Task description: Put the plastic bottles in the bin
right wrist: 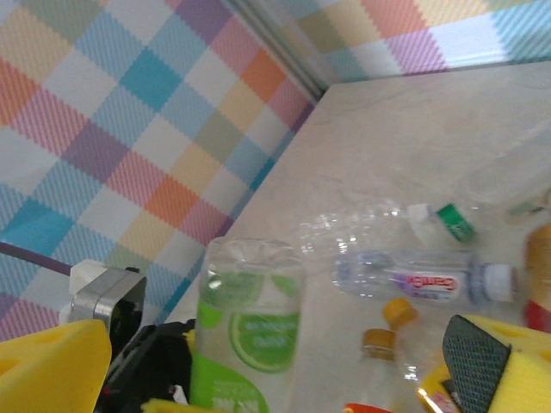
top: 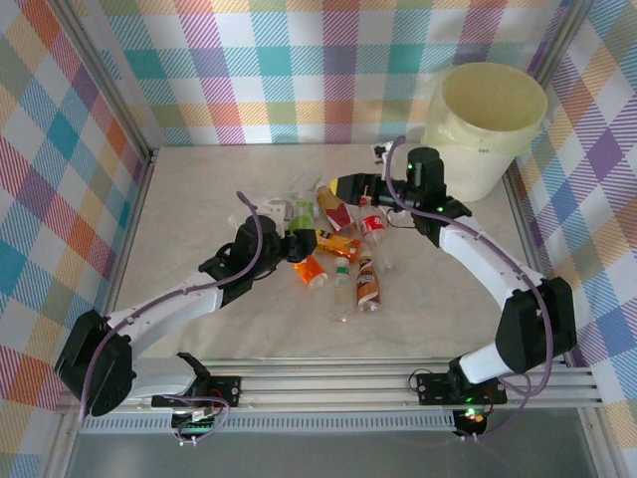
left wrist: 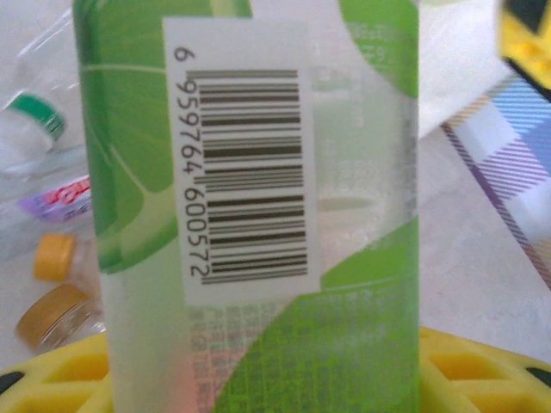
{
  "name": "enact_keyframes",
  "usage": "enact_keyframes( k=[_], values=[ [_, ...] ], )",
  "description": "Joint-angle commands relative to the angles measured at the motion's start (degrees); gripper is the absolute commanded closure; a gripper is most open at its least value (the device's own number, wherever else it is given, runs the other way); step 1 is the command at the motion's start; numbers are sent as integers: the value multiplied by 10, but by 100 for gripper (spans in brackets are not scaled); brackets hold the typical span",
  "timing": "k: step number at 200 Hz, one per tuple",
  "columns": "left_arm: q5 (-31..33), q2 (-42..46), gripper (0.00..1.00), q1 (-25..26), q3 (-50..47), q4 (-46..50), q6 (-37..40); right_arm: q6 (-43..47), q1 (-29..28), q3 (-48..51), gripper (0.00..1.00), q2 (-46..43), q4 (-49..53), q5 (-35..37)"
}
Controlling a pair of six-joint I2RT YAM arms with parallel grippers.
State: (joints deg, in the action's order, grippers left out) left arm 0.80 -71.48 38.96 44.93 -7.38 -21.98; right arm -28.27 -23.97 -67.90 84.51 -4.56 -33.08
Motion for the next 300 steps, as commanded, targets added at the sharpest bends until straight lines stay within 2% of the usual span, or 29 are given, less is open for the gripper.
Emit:
enact_keyframes(
  k=[1, 15, 36, 61, 80, 119, 138, 170, 200, 218, 268, 300],
  values=[
    [-37, 20, 44, 16, 20, -62, 62, 4, -22, -38, 0, 18, 45, 6],
    [-49, 17, 44, 20, 27, -68, 73, 1, -26, -57, 0, 29, 71, 14],
    [-70, 7, 44, 22, 42, -59, 92, 5, -27, -88, 0, 53, 99, -43],
    [-84, -1, 44, 23, 60, -53, 108, 17, -37, -117, 7, 72, 144, -54],
    [-86, -10, 44, 23, 75, -45, 115, 29, -42, -115, 12, 70, 147, -57],
    [-96, -33, 44, 24, 93, -45, 112, 37, -42, -112, 15, 65, 141, -100],
    [-102, -38, 45, 24, 96, -52, 107, 48, -42, -113, 20, 61, 166, -82],
    [-110, -42, 45, 24, 98, -53, 103, 59, -42, -106, 37, 54, 192, -60],
    [-113, -48, 45, 24, 103, -44, 97, 58, -42, -97, 46, 47, 196, -32],
    [-110, -52, 43, 24, 105, -41, 90, 55, -42, -90, 48, 40, 190, -13],
    [-93, -79, 24, 24, 122, -25, 63, 42, -38, -77, 54, 26, 169, 56],
    [-101, -86, 20, 24, 121, -29, 59, 37, -33, -74, 57, 22, 164, 83]
  ],
)
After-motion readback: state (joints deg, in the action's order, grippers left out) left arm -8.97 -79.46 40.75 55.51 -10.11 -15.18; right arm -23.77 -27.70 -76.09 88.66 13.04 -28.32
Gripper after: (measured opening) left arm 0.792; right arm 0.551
